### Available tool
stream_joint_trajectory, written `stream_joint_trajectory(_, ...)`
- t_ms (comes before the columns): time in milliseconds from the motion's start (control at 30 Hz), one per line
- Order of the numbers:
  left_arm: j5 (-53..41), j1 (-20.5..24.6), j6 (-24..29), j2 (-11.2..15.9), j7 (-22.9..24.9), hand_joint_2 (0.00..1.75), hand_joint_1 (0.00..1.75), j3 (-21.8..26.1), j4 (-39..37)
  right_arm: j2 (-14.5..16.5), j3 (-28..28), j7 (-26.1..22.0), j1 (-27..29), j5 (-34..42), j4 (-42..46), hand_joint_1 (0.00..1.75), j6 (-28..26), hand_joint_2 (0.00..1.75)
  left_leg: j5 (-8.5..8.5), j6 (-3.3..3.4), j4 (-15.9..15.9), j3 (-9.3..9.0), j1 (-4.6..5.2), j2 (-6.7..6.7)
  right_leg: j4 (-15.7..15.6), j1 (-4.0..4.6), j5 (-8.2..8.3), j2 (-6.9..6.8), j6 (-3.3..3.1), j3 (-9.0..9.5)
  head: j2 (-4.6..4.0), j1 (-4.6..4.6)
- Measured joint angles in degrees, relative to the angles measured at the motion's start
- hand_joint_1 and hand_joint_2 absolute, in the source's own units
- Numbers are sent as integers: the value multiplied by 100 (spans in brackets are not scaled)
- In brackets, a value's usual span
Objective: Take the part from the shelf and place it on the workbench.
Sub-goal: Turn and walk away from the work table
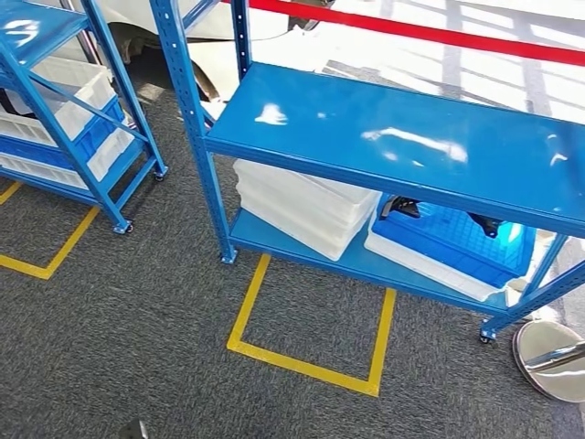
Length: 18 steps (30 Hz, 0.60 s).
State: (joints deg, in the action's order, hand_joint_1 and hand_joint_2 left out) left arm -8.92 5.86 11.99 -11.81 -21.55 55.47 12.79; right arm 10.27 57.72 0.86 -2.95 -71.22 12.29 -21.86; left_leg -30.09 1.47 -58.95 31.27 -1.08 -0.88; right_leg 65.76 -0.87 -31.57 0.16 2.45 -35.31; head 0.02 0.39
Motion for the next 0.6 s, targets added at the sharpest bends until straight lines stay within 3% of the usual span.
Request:
stream_joint_trajectory(33, -1, 0, 9, -1, 16, 0, 0, 0, 0, 0, 0, 27, -2, -17, 0, 0, 19, 0, -19, -23, -3, -17, 10, 1, -369, 12, 159, -15, -24, 158, 0, 0)
stream_joint_trajectory(100, -2, 4, 50, 1, 62, 0, 0, 0, 0, 12, -1, 62, -19, -42, -2, 0, 108, 0, -52, -49, -16, -21, 38, -4, -718, 25, 243, -26, -59, 295, 0, -9)
stream_joint_trajectory(533, 0, 15, 299, 5, 225, 0, 0, -6, 0, 51, -7, 198, -42, -151, -3, 0, 469, 0, -39, -129, 76, -70, 31, -13, -741, 57, 202, -4, -131, 300, 0, -16)
stream_joint_trajectory(600, -1, 15, 312, 5, 241, 87, 0, -8, 0, 56, -7, 232, -47, -155, -3, 0, 490, 0, -40, -133, 76, -70, 33, -13, -742, 57, 202, -4, -131, 303, 0, -15)
